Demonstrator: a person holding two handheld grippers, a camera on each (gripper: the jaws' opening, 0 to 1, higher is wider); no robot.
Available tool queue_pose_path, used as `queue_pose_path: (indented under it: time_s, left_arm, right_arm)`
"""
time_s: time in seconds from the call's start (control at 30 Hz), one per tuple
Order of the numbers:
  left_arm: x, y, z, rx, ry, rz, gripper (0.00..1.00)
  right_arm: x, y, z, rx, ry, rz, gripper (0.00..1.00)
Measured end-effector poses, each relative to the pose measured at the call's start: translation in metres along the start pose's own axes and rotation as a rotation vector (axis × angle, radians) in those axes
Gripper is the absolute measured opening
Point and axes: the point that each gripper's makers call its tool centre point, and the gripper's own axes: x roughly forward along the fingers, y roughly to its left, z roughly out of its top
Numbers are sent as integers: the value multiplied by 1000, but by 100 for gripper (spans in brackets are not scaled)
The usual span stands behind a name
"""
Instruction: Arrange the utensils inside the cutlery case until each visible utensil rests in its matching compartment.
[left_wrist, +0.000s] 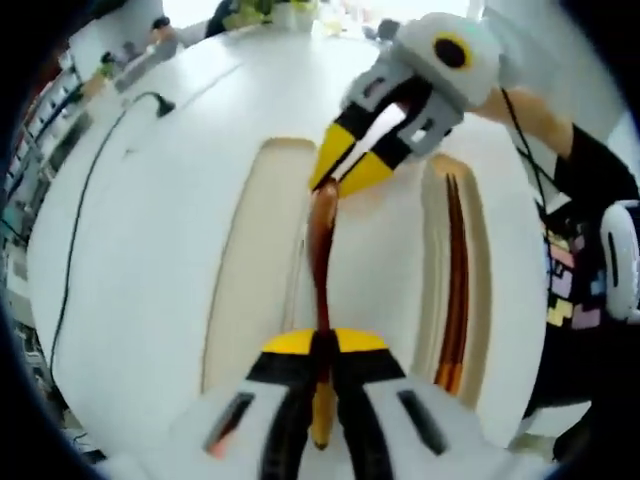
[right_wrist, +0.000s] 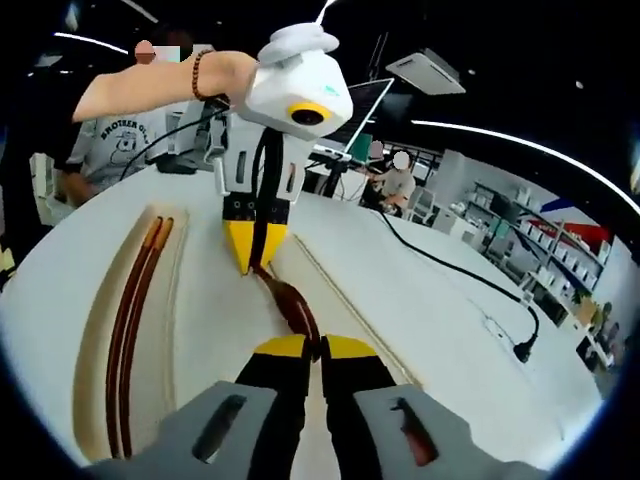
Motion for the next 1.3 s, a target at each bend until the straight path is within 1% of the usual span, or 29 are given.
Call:
queue_pose_path:
  time_s: [0.03, 0.13, 0.23, 0.27, 0.3, 0.43, 0.5, 0.57, 0.7, 0.77, 0.83, 0.9, 1.03, 1.1, 1.17, 1.2, 1.27, 1.3]
  left_arm:
    - [0, -4, -1, -6, 10, -1, 5]
    - [0, -8, -2, 17, 19, 12, 5]
    - [-4, -14, 2, 23, 9, 24, 5]
    - [-5, -21, 2, 26, 0, 27, 5]
    - [-7, -23, 4, 28, -7, 26, 5]
    - [-17, -27, 12, 44, -20, 33, 5]
    - [-21, -32, 14, 58, -20, 32, 5]
    - [-23, -37, 17, 76, -21, 31, 5]
    - [-23, -49, 20, 114, -10, 27, 5]
    - [-20, -54, 20, 105, 4, 18, 5]
    - [-20, -56, 21, 106, 8, 23, 5]
    - [-20, -58, 21, 107, 10, 22, 5]
    - [-22, -71, 20, 106, 9, -27, 5]
    - [-22, -78, 18, 100, 8, -54, 5]
    - [-21, -83, 17, 90, 8, -72, 5]
    - [-21, -89, 14, 74, 12, -102, 5]
    - [-21, -94, 11, 71, 18, -132, 5]
    - [-20, -96, 10, 72, 19, -138, 5]
  right_arm:
    - [0, 0, 1, 1, -6, 0, 2]
    - [-1, 0, 3, -4, -14, -15, 2]
    - [-7, -4, 9, 5, -24, -40, 2]
    - [-8, -5, 11, 17, -26, -43, 2]
    - [-12, -7, 13, 32, -31, -51, 2]
    - [-24, -8, 21, 96, -51, -71, 3]
    - [-32, -8, 26, 104, -64, -82, 3]
    - [-40, 2, 28, 124, -66, -88, 3]
    - [-52, 9, 31, 119, -77, -96, 3]
    - [-54, 11, 31, 118, -81, -92, 3]
    - [-58, 10, 31, 134, -84, -103, 3]
    - [-62, 13, 32, 150, -81, -107, 3]
    - [-74, 31, 34, 161, -67, -97, 3]
    - [-78, 37, 34, 174, -68, -93, 3]
    - [-81, 42, 33, 171, -73, -89, 3]
    - [-82, 47, 32, 173, -67, -76, 3]
    - [-83, 53, 30, 189, -62, -55, 3]
    - [-84, 58, 29, 201, -60, -43, 3]
